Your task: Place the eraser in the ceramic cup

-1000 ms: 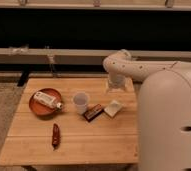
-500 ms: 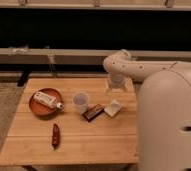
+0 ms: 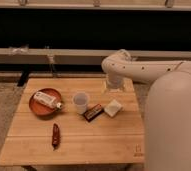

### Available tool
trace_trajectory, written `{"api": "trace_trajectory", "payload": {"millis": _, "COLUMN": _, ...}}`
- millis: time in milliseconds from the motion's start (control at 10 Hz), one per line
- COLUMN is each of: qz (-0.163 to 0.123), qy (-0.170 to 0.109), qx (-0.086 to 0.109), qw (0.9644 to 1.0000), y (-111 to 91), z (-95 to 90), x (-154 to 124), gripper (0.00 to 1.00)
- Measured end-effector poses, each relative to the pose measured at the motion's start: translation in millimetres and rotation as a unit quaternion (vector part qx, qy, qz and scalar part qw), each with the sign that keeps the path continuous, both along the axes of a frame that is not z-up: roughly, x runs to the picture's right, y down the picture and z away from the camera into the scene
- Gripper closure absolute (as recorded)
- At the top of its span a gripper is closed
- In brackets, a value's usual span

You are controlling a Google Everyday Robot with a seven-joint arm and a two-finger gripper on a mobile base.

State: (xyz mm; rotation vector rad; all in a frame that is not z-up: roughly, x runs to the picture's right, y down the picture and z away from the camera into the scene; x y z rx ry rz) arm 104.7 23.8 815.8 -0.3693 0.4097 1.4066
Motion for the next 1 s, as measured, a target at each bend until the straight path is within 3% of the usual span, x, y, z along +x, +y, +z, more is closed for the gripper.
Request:
{"api": "trace_trajectory", "payload": {"millis": 300, "qz": -0.04, "qy": -0.042, "qx": 0.013, "qw": 0.9982, "y": 16.3, "z": -27.9, "x": -40.4, "gripper": 0.2}}
{"api": "trace_trajectory", "payload": {"millis": 500, "qz": -0.069, "qy": -0.072, "qx": 0.012, "qw": 0.995, "y": 16.3, "z": -29.0, "x": -72.2, "gripper": 0.2}}
{"api": "trace_trajectory", "payload": {"millis": 1000, "qz": -0.094, "qy": -0.105, "qx": 0.014, "qw": 0.99, "y": 2.1, "z": -26.4, "x": -102.7, "gripper": 0.2}}
